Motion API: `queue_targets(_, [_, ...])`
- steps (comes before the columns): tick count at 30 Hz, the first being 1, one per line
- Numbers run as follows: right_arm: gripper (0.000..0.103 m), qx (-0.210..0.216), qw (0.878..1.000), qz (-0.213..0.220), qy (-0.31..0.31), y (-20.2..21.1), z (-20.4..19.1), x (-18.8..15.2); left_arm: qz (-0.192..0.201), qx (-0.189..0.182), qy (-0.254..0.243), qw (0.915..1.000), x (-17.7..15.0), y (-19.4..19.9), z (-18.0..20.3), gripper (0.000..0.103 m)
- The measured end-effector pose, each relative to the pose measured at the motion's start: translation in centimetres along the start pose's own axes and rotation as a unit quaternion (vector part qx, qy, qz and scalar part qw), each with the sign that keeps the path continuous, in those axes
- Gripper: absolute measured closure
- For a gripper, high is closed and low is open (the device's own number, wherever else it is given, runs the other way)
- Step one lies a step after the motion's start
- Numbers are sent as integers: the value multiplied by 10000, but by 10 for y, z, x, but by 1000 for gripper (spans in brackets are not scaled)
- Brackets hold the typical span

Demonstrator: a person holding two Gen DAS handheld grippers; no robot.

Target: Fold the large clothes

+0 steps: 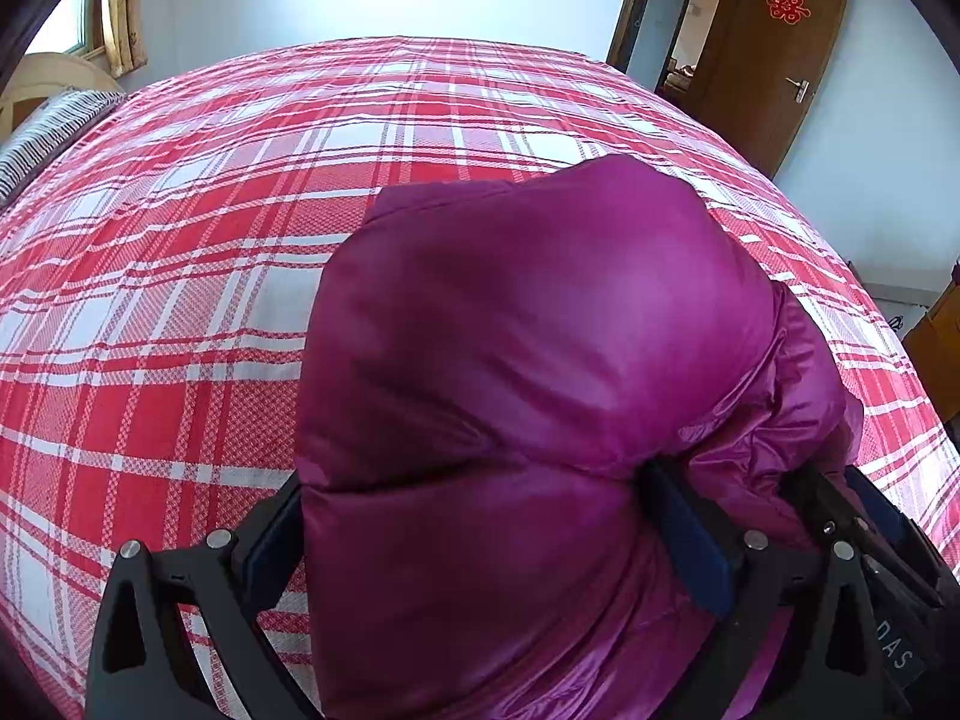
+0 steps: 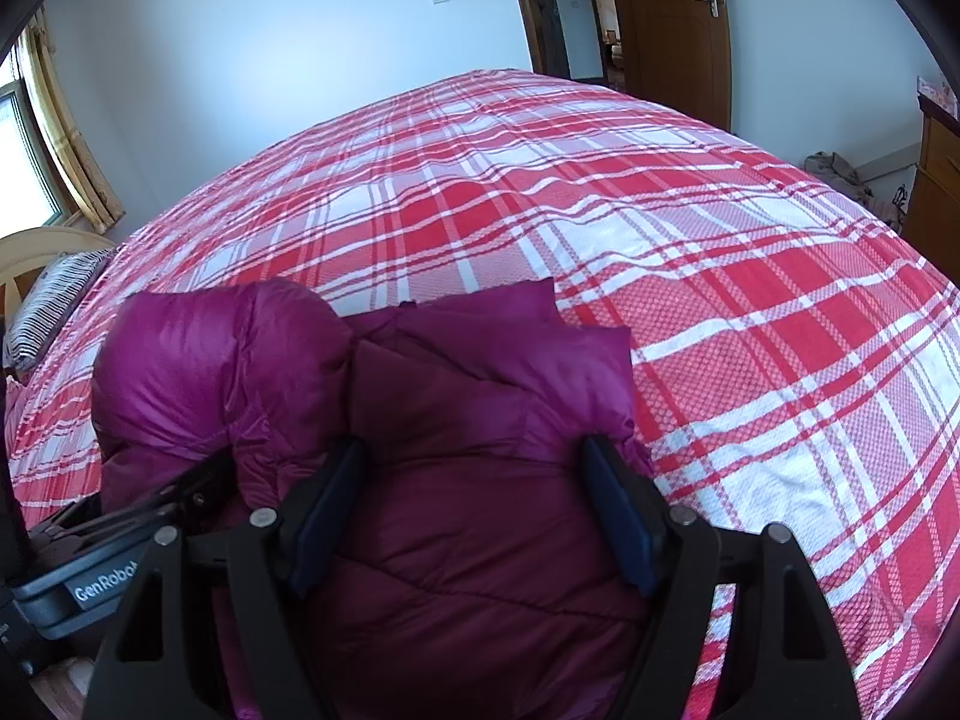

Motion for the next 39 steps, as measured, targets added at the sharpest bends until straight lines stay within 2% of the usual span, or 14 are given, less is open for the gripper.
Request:
queue_targets(11, [24,-12,10000,-9,4,-2,1,0,20,-97,119,9999,2,8,-3,1])
queue_targets(16, [22,-80,9999,-27,105,-5,-1,-1,289,-419,98,9987,-6,50,-17,1])
queue_targets(20, [22,-43,10000,-25,66,-5,1,-1,338,-814,-174,9960,-33,82,-18,1])
queue_targets(22, [22,-34,10000,-25,61,-5,1,0,249,-1023,-194,9943,-48,85,-19,1])
queue_targets(26, [22,-37,10000,-24,62,-5,1,-1,104,-1585,409,9865,-62,80,-27,1])
queue_targets(28, [22,-43,10000,-24,67,-5,1,0,128,-1722,562,9834,-64,76,-27,1])
queue_targets(34, [22,-13,10000,-13,49,-4,1,0,418,-1755,176,9834,-66,68,-14,1])
queue_targets(37, [19,218,9998,-7,-32,1,2,1,450,-1659,56,9851,-66,68,-12,1])
queue_targets(39, [14,839,9963,-56,-154,11,5,5,466,-1662,43,9850,-69,68,-14,1])
Point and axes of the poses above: each gripper's, at about its wrist camera, not at the fingertips, and y roughly against the way its jaws point, z to its right, x to its top, the point moved 7 cm from there along -y, roughly the way its jaws point, and after that the axes turned 4 degrees about z, right-handed, at the moved point
